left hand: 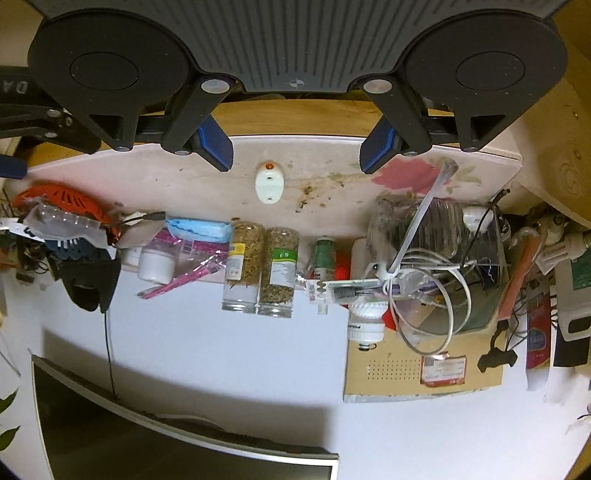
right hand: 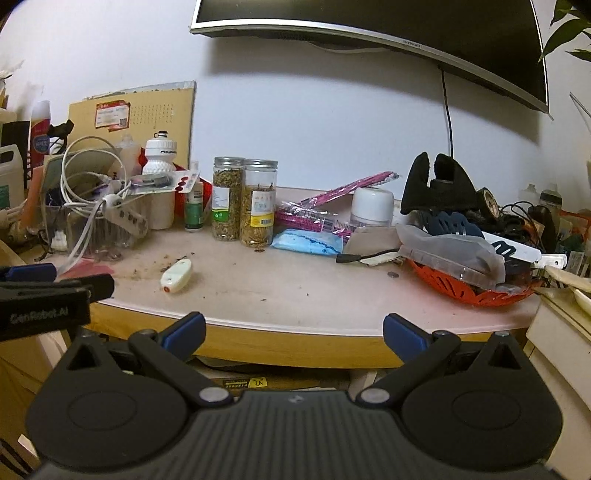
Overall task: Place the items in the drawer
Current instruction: 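Raise both grippers to the countertop above the open drawer, then grasp the white oval object with the orange dot using the left gripper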
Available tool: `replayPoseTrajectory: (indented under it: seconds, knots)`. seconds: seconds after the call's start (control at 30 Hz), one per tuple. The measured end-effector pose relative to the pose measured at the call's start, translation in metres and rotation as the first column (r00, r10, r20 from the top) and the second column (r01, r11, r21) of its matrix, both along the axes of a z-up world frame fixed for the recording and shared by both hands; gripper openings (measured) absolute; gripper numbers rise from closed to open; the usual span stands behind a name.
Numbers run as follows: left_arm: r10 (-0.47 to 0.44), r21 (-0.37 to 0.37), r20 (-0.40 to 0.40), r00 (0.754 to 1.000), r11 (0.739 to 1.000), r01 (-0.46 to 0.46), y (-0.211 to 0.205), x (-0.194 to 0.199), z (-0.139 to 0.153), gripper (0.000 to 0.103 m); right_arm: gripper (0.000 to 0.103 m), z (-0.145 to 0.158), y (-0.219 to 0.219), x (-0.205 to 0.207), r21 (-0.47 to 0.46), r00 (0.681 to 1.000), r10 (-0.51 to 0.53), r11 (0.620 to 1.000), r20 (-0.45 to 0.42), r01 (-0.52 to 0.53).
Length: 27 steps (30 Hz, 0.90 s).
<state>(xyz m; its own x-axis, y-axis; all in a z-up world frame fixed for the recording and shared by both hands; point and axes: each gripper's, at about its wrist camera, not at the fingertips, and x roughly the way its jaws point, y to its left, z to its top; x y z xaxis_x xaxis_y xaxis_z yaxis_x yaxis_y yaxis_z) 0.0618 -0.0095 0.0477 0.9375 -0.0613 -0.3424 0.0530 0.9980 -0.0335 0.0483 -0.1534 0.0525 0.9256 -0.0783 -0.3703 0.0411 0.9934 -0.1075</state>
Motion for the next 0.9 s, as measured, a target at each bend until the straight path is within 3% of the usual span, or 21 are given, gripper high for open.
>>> replayPoseTrajectory:
  seconds: [0.2,0.37,0.53,0.9]
  knots:
    - [-0.001,0.079,0.010,1.000,0.997,0.001,-0.004,0.014,-0.011,0.075,0.103,-0.002,-0.001,0.003,0.014,1.000,-0.002,1.000,-0.025,0.003]
    - [-0.039,0.063,-0.013,0.999,0.997,0.039,-0.004,0.029,-0.018,0.076,0.103,-0.004,-0.002,0.006,0.022,0.999,-0.006,1.000,-0.046,0.007]
    - [-0.040,0.057,-0.006,0.999,0.998,0.040,-0.002,0.045,-0.026,0.084,0.103,-0.005,-0.003,0.007,0.036,0.998,-0.003,0.999,-0.059,0.005]
    - [-0.076,0.061,-0.011,0.997,0.995,0.077,-0.009,0.083,-0.039,0.084,0.103,-0.008,-0.002,0.011,0.059,0.996,0.013,0.998,-0.090,-0.007]
